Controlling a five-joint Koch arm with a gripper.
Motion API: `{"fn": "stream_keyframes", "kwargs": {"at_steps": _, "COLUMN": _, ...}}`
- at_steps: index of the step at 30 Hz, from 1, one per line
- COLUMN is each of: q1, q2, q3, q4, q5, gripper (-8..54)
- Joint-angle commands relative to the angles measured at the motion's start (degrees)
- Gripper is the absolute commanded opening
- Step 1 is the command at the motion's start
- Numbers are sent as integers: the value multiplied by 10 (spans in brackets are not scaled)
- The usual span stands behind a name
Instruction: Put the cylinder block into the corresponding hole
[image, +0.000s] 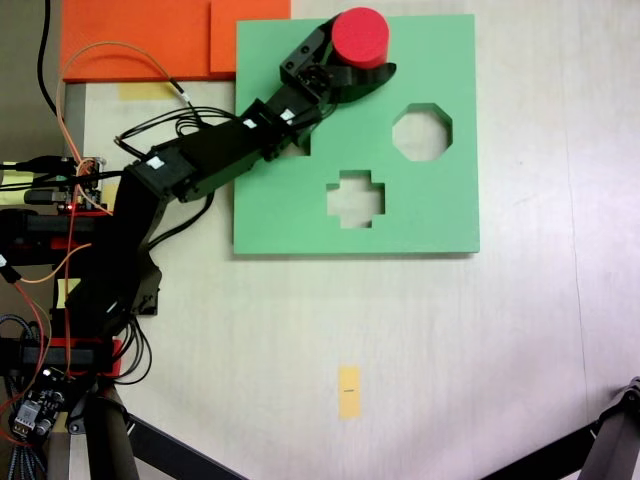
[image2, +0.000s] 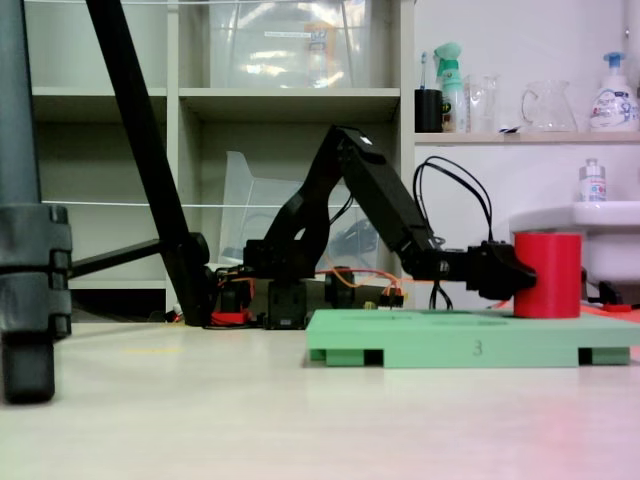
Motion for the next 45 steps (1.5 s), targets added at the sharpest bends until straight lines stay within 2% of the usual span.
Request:
{"fn": "stream_keyframes", "kwargs": {"at_steps": 1, "q1": -16, "q2": 17, "q3": -10, "q4": -20, "q5": -1, "gripper": 236}}
{"fn": "stream_keyframes", "kwargs": {"at_steps": 19, "q1": -4, "q2": 50, "q3": 65, "q4": -52, "q5": 1, "gripper": 237}}
{"fn": "stream_keyframes", "kwargs": {"at_steps": 35, "q1": -5, "q2": -18, "q3": -28, "q4": -38, "q5": 0, "gripper": 249}}
{"fn": "stream_keyframes", "kwargs": {"at_steps": 36, "q1": -7, "q2": -21, "q3": -28, "q4": -40, "q5": 0, "gripper": 279}}
{"fn": "stream_keyframes", "kwargs": {"at_steps": 38, "q1": -7, "q2": -19, "q3": -25, "q4": -37, "q5": 0, "gripper": 394}}
{"fn": "stream_keyframes", "kwargs": {"at_steps": 40, "q1": -7, "q2": -1, "q3": -1, "q4": -14, "q5": -5, "gripper": 422}}
{"fn": "stream_keyframes", "kwargs": {"at_steps": 43, "q1": -13, "q2": 4, "q3": 17, "q4": -16, "q5": -7, "gripper": 524}}
{"fn": "stream_keyframes", "kwargs": {"at_steps": 45, "q1": -16, "q2": 18, "q3": 47, "q4": -20, "q5": -6, "gripper": 524}}
